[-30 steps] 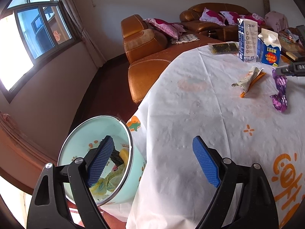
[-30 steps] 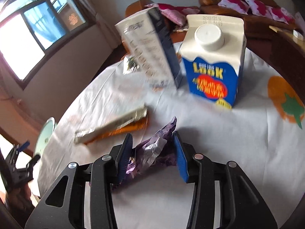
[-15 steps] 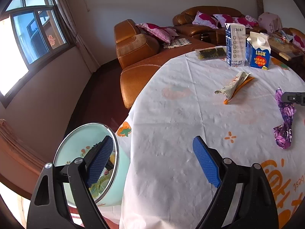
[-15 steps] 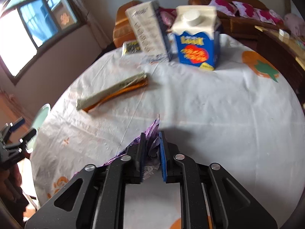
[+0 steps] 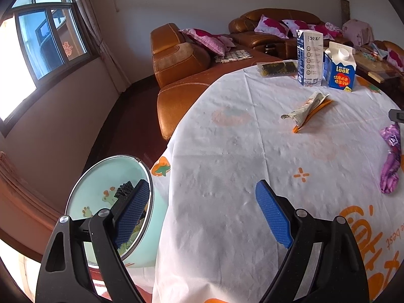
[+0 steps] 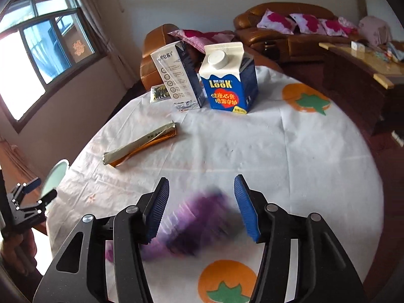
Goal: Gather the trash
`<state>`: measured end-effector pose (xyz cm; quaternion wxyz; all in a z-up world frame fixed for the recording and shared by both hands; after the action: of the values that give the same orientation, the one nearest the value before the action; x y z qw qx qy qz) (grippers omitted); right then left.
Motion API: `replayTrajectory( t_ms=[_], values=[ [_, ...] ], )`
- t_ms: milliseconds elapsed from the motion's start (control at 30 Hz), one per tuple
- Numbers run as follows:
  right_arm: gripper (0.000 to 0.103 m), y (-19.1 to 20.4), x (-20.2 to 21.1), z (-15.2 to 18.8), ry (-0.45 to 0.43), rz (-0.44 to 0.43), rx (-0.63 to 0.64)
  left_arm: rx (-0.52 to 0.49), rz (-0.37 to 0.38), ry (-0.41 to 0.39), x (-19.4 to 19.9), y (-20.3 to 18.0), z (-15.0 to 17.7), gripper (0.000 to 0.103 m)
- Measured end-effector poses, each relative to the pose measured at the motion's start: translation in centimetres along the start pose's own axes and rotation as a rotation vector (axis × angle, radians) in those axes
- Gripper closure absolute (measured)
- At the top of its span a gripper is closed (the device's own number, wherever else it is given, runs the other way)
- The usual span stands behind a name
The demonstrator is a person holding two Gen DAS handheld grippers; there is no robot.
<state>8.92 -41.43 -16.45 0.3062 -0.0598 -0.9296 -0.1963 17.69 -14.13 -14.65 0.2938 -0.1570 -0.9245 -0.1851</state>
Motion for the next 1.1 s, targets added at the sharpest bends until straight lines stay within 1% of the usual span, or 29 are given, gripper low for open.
replayTrajectory(
  t_ms=[67,233,267,333,367,633,667,733,833,900,1000,1100],
  values=[
    [0.049,-0.2,-0.5,0.5,0.025,0.033,0.012,-0.002,0.002,-0.005,0.1,-0.2,-0.2,0.019],
    [0.049,-0.9,0.3,2.1,0.052,0.072,0.023,-0.002,0.008,-0.014,0.4,-0.2,-0.3,0.018],
    [0.049,-1.2,0.2,2.7,0.071,0.082,0.031,-0.005,0.007,-0.012,0.3,-0.2,-0.2,0.018],
    [0.049,-1.8,-0.1,3.7,0.116,0.071,0.021,-0.007,0.009,-0.004,0.1,-0.3,-0.1,0.018],
    [0.049,-1.9,0.0,4.0,0.121,0.070,0.020,-0.006,0.009,-0.002,0.0,-0.4,0.0,0.018],
    [0.049,-1.5,2.4,6.1,0.118,0.070,0.022,-0.013,0.018,-0.008,0.2,-1.0,0.1,0.018],
    [0.049,-1.6,2.7,6.4,0.105,0.069,0.011,-0.011,0.020,-0.009,0.2,-1.1,0.1,0.018],
    [0.072,-1.3,3.1,7.1,0.097,0.047,0.018,-0.008,0.026,-0.012,0.3,-1.3,0.0,0.018],
    [0.078,-0.3,3.7,7.6,0.089,0.025,0.034,-0.010,0.035,-0.016,0.4,-1.8,-0.2,0.018],
    [0.082,0.1,4.1,7.7,0.075,-0.005,0.020,-0.009,0.044,-0.018,0.5,-2.2,-0.4,0.018],
    [0.085,-0.1,4.6,7.1,0.042,-0.036,-0.022,-0.017,0.061,-0.021,0.3,-3.4,-1.0,0.018],
    [0.086,-1.1,5.2,5.9,0.001,-0.041,-0.069,-0.033,0.079,-0.025,-0.1,-4.9,-1.9,0.018]
  ],
)
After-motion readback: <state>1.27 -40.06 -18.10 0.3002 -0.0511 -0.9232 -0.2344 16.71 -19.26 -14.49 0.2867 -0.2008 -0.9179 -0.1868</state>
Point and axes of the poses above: each gripper's, at about its wrist camera, not at the fingertips, and x roughly against the way its jaws point, y to its left, z to its underside, the point moved 6 cm from there along -x, roughly the way its jaws point, and after that the axes turned 6 degrees about -y, right-handed, at the moved point
